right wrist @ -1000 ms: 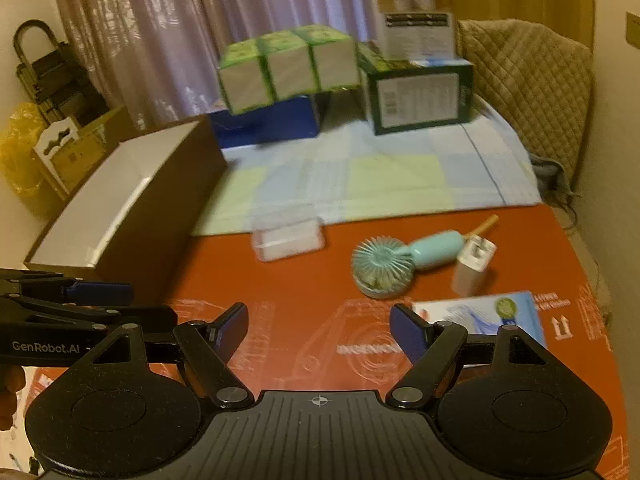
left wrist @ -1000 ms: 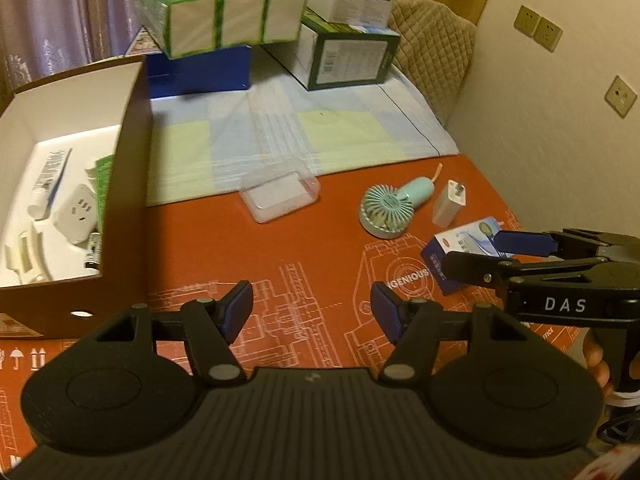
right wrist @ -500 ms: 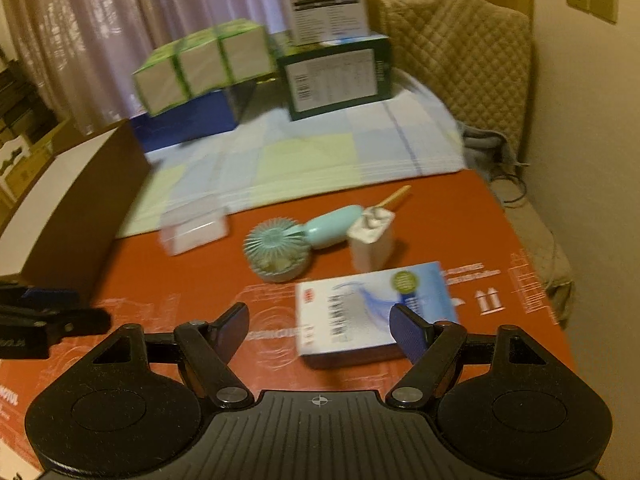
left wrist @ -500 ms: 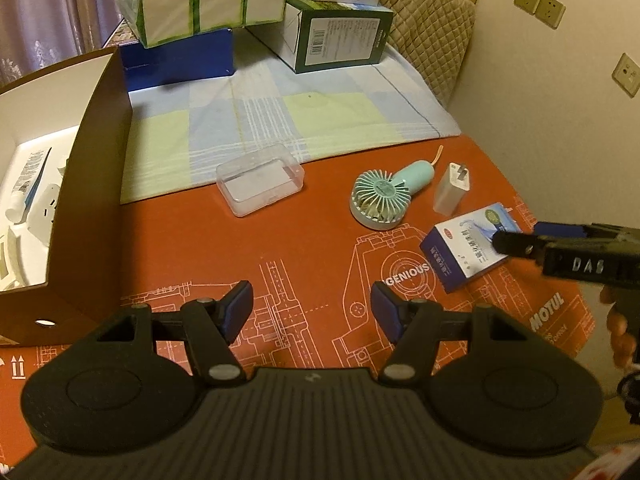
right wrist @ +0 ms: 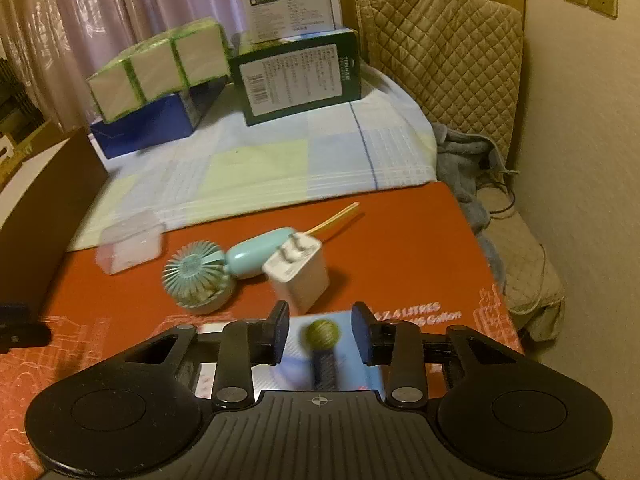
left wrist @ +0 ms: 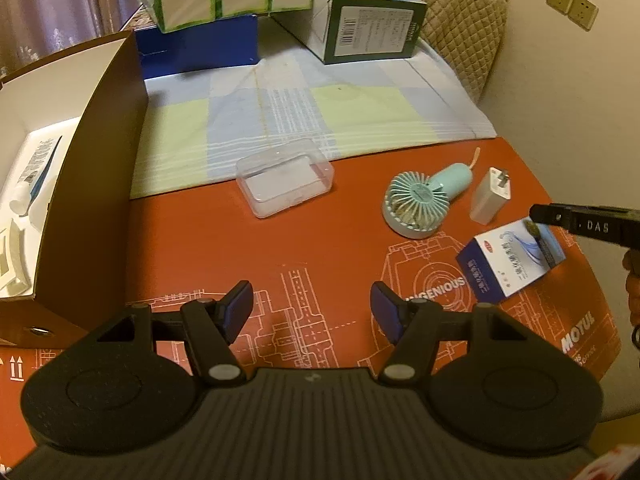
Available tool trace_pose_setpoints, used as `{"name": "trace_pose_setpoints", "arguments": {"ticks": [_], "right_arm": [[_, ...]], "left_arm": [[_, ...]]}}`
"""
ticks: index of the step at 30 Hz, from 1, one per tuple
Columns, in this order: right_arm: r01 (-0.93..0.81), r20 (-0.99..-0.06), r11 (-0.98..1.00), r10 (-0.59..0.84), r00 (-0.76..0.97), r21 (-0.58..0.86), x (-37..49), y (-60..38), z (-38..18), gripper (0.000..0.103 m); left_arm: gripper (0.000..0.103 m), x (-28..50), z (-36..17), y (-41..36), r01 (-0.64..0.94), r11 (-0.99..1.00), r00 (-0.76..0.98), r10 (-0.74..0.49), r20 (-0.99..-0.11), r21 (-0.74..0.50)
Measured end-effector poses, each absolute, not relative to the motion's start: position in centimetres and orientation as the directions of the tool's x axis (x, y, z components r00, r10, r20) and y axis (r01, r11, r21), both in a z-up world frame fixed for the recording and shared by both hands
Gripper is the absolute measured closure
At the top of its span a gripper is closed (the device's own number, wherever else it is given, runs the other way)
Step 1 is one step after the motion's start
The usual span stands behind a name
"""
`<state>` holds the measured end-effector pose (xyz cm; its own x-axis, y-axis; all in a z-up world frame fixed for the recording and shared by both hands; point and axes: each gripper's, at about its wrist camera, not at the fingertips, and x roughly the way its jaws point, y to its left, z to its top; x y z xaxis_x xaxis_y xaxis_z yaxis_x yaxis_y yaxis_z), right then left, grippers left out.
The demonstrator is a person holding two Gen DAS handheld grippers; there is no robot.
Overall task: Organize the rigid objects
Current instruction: 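Grasp the blue-and-white medicine box with the right tool and lift it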
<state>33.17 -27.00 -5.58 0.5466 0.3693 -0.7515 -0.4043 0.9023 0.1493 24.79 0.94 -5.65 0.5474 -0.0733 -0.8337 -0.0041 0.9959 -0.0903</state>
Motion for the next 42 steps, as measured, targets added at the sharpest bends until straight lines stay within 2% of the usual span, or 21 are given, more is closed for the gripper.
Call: {"name": "trace_pose_setpoints", "arguments": {"ticks": [11, 18, 24, 25, 26, 27, 29, 30, 37, 42], "right_arm": [[-0.434, -0.79, 0.873, 0.422, 0.445, 0.223, 36.4, -28.4, -7.9, 0.073], [-0.388, -0.811, 0.873, 0.445, 0.381, 0.296, 32.8, -29.2, -8.0, 0.073], [-0.402, -0.816, 0.865, 0.451, 0.362, 0.3, 28.8, -27.9, -7.3, 0.072], [-0.405, -0.816, 0.866, 0.447, 0.367, 0.293, 28.4, -27.6, -7.1, 0.071], [-0.411, -0.814, 0.866, 0.445, 0.372, 0.286, 27.9, -27.3, -6.9, 0.063], [-0.417, -0.812, 0.865, 0.445, 0.378, 0.28, 27.4, -26.9, -6.7, 0.05], [-0.447, -0.801, 0.854, 0.453, 0.39, 0.265, 26.4, -26.1, -6.1, 0.034], [-0.464, -0.796, 0.848, 0.458, 0.396, 0.257, 26.0, -25.6, -5.9, 0.031], [-0.591, -0.837, 0.798, 0.402, 0.371, 0.121, 23.5, -21.4, -7.1, 0.028], [-0.592, -0.85, 0.804, 0.347, 0.395, 0.053, 23.0, -20.1, -8.4, 0.028]], "left_arm": [[0.042, 24.5, -6.4, 1.8, -0.01, 0.997, 0.519, -0.063, -0.852, -0.08], [0.042, 24.1, -6.8, 2.5, -0.01, 0.996, 0.509, -0.069, -0.858, -0.086], [0.042, 23.8, -7.0, 2.5, 0.019, 0.995, 0.502, -0.09, -0.86, -0.094], [0.042, 23.8, -7.1, 2.4, 0.025, 0.995, 0.501, -0.094, -0.86, -0.094], [0.042, 23.7, -7.1, 2.4, 0.033, 0.995, 0.5, -0.099, -0.861, -0.095], [0.042, 23.7, -7.1, 2.4, 0.039, 0.995, 0.499, -0.103, -0.861, -0.096], [0.042, 23.6, -7.1, 2.3, 0.052, 0.994, 0.498, -0.11, -0.86, -0.097], [0.042, 23.6, -7.1, 2.3, 0.057, 0.994, 0.498, -0.113, -0.86, -0.097], [0.042, 23.4, -7.2, 2.3, 0.097, 0.99, 0.493, -0.135, -0.86, -0.1], [0.042, 23.6, -7.0, 2.3, 0.118, 0.988, 0.498, -0.145, -0.855, -0.099]]}}
